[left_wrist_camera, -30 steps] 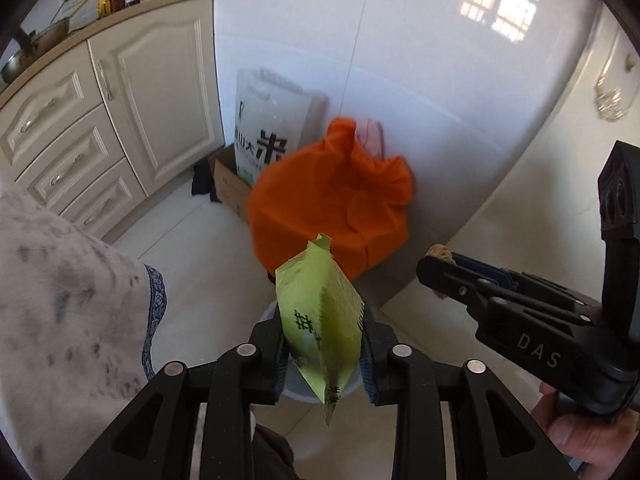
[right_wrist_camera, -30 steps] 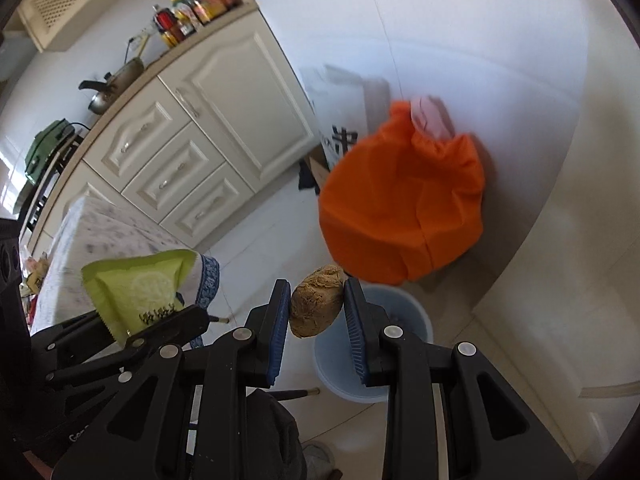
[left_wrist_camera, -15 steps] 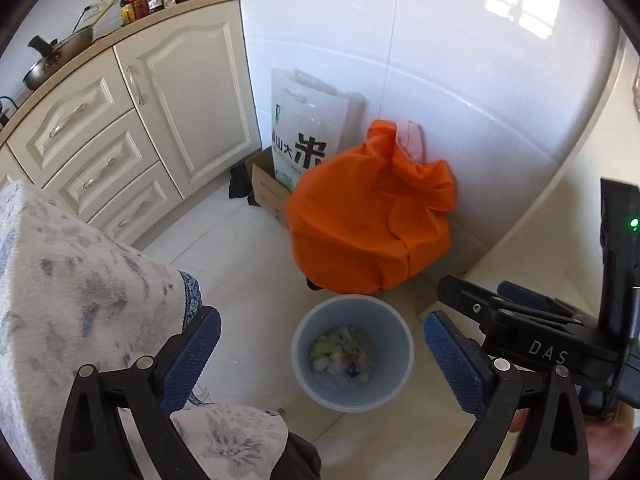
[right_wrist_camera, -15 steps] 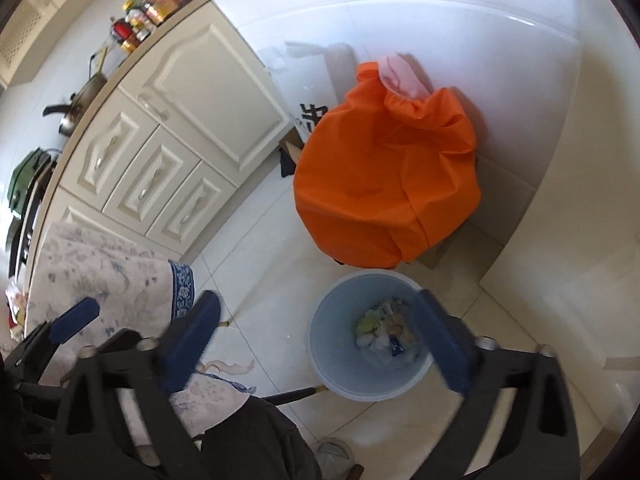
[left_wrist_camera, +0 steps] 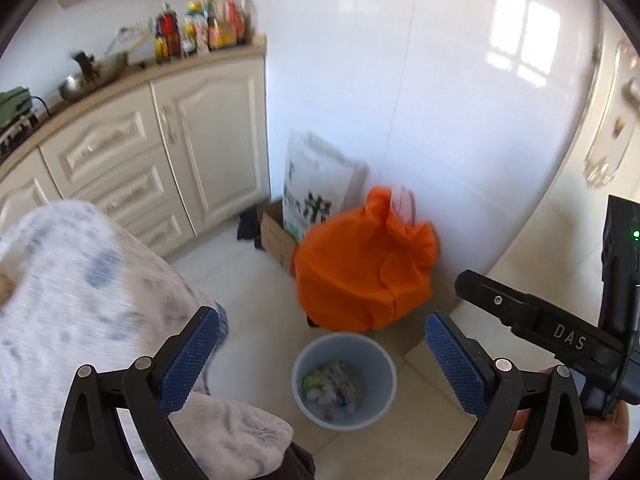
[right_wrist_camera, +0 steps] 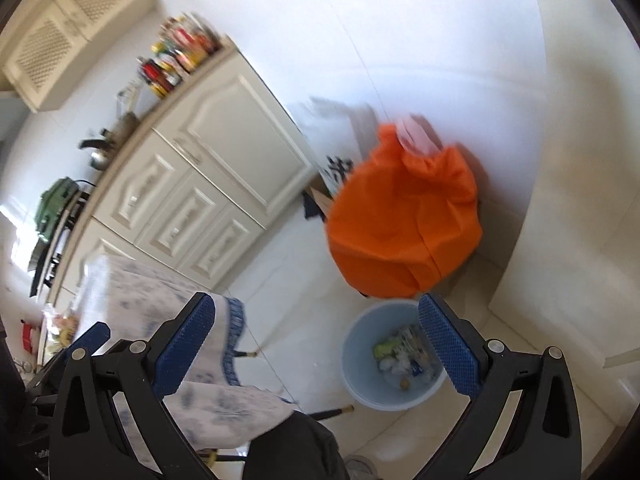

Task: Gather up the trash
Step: 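Return both tools from the bin to the table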

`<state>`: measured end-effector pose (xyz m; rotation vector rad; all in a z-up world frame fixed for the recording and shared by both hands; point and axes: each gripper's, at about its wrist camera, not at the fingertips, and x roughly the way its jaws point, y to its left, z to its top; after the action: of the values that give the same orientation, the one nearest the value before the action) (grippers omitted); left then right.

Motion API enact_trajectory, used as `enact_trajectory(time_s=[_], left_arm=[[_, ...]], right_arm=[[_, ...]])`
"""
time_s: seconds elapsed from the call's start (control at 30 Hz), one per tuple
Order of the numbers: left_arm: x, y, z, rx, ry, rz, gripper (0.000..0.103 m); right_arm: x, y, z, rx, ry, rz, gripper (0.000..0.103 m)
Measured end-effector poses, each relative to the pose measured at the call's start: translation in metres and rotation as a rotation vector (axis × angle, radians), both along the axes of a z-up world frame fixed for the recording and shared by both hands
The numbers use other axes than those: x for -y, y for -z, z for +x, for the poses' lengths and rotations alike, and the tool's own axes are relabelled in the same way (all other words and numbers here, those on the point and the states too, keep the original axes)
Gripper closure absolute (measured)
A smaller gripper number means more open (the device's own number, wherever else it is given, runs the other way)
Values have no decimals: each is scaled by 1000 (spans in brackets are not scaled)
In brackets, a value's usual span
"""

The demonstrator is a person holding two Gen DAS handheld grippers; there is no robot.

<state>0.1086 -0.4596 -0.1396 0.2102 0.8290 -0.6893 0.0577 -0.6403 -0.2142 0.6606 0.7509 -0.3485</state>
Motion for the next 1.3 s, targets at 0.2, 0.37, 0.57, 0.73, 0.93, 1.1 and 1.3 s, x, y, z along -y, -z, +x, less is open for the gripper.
enact_trajectory(time_s=[0.2, 0.37, 0.57, 0.73, 0.93, 1.1, 1.3], left_arm=[[-76, -45, -17, 69, -50, -90, 1], [-153, -78, -33, 131, -121, -159, 1], [-243, -101, -56, 216, -211, -209, 1], [-317, -109, -77, 283, -304, -224, 1], [-396, -105, -97, 334, -420, -207, 1], [-429, -101, -116, 356, -495, -183, 1], [-447, -95, -119, 346, -567, -144, 1]], right_arm=[[-42, -61, 2, 89, -59, -60, 0], [-86, -100, 5, 153, -122, -110, 0], [-152, -134, 19, 192, -223, -174, 0], [-206, -148, 34, 218, -308, -232, 0], [-273, -160, 53, 239, -421, -314, 0], [-322, -163, 71, 255, -497, -367, 0], [-367, -155, 90, 246, -584, -392, 0]])
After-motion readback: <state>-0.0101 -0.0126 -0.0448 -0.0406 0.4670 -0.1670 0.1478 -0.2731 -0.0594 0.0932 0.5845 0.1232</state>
